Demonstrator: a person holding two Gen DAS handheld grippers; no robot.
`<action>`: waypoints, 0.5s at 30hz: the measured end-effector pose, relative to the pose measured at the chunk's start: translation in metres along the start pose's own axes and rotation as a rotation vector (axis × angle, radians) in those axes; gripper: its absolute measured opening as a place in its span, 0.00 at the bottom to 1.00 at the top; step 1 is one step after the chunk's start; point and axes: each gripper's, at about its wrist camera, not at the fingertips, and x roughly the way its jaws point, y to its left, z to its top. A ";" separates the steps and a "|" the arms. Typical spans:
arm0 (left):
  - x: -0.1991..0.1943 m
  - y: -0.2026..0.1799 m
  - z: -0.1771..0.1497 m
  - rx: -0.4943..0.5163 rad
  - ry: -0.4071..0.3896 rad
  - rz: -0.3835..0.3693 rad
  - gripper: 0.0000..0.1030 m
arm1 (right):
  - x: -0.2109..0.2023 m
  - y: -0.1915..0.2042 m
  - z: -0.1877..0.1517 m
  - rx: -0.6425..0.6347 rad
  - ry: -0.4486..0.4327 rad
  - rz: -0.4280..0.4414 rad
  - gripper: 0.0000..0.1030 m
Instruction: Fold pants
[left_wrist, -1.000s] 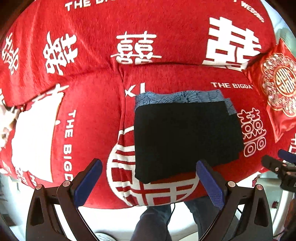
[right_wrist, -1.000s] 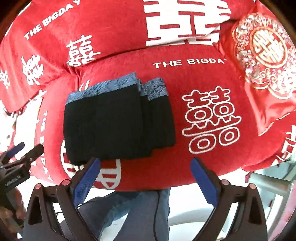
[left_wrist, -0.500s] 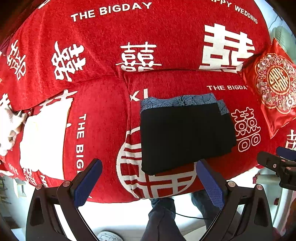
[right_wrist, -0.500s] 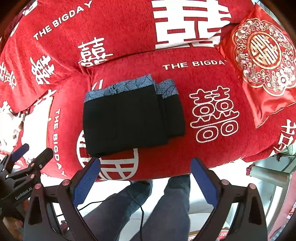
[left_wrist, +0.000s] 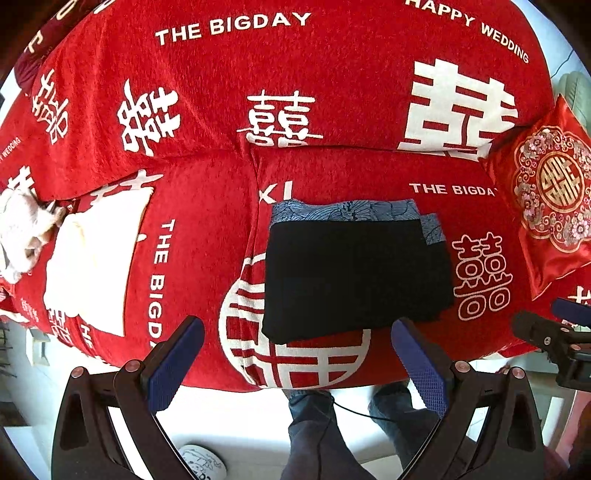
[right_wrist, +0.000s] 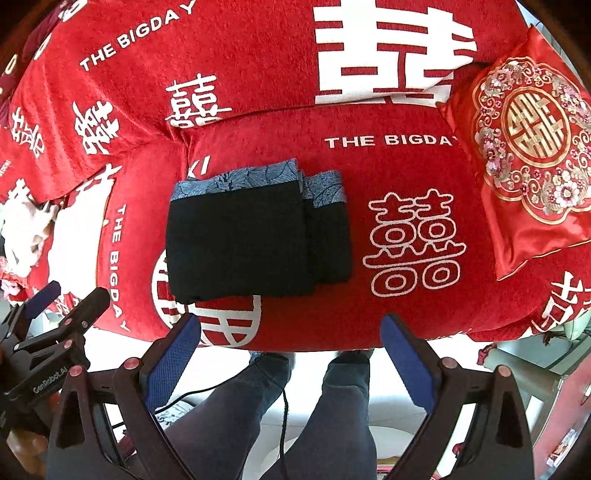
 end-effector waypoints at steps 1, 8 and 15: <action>-0.001 -0.002 0.000 0.001 0.000 0.004 0.99 | 0.000 0.000 0.000 -0.004 0.003 0.004 0.96; -0.006 -0.012 -0.001 0.016 0.011 0.013 0.99 | -0.003 -0.002 0.002 -0.031 0.008 0.016 0.96; -0.008 -0.015 -0.002 0.023 0.006 0.024 0.99 | -0.004 -0.003 0.002 -0.030 0.008 0.014 0.96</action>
